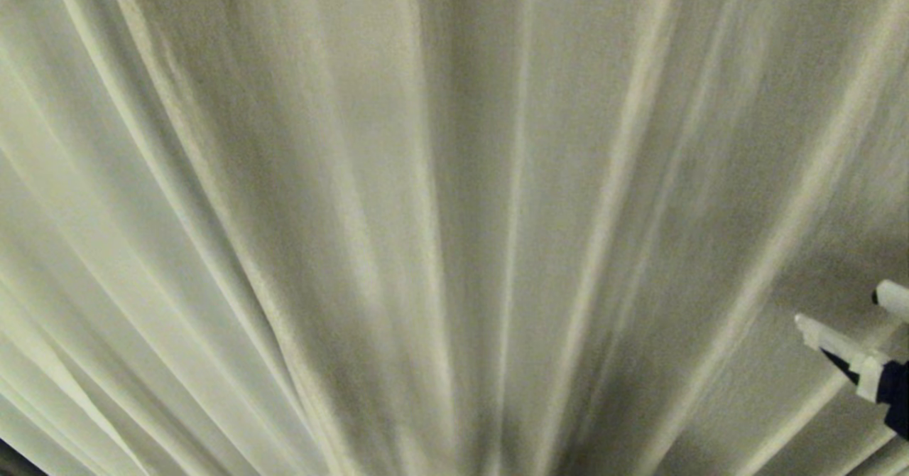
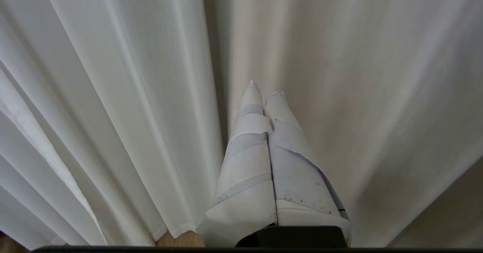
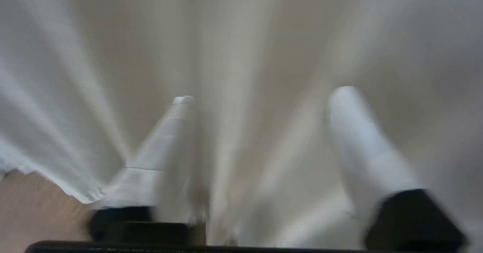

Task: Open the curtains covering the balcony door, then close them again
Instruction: Close the outer curtains on both sides

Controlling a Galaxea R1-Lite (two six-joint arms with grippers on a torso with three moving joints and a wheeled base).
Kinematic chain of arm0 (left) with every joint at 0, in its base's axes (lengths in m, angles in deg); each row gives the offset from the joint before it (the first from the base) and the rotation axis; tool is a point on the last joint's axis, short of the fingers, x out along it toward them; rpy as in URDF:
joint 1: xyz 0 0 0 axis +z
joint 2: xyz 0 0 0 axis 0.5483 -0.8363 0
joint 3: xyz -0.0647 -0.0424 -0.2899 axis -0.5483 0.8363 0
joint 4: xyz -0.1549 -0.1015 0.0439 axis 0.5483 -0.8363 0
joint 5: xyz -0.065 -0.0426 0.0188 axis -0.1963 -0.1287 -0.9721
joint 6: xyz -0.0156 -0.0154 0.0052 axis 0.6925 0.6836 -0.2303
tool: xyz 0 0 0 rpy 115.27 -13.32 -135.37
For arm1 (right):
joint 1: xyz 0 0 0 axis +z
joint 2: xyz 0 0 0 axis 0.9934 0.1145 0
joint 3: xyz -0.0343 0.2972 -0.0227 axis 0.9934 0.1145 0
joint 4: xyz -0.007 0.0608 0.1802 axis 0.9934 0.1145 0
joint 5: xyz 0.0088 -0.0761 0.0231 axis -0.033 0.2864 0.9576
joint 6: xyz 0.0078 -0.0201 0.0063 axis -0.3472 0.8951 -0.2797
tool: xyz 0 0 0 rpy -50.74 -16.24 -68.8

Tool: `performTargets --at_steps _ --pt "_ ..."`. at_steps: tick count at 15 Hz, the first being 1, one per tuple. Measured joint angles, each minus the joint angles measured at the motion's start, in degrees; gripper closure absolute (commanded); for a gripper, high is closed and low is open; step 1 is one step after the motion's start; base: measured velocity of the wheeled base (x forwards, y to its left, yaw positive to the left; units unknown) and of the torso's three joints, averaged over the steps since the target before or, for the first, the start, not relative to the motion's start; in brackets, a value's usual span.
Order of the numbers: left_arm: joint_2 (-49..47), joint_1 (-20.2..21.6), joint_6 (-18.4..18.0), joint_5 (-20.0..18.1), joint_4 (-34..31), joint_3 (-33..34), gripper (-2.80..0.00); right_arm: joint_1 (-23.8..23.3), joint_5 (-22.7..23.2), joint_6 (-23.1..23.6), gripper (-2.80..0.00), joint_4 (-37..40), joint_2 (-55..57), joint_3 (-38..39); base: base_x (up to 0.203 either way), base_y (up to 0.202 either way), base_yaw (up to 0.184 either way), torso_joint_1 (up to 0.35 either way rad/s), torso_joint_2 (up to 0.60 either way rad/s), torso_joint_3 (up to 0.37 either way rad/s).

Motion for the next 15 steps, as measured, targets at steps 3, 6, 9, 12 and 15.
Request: performTargets --at_steps 3,6,9,12,15 --pt "0.0 0.0 0.0 0.0 0.0 0.0 0.0 -6.6 0.1 -4.1 0.0 3.2 -1.2 0.0 0.0 0.0 0.0 0.0 0.0 0.0" --pt "0.0 0.0 0.0 0.0 0.0 0.0 0.0 -8.3 0.1 -4.2 0.0 3.2 -1.7 0.6 0.0 0.0 0.0 0.0 0.0 0.0" --pt "0.0 0.0 0.0 0.0 0.0 0.0 0.0 -8.5 0.0 -3.8 0.0 2.3 -2.8 3.7 0.0 0.0 0.0 0.0 0.0 0.0" --pt "0.0 0.0 0.0 0.0 0.0 0.0 0.0 -8.7 0.0 -3.5 0.0 1.5 -5.7 8.8 0.0 0.0 0.0 0.0 0.0 0.0" --pt "0.0 0.0 0.0 0.0 0.0 0.0 0.0 -9.5 1.1 -3.4 0.0 0.3 -10.4 14.4 0.0 0.0 0.0 0.0 0.0 0.0"
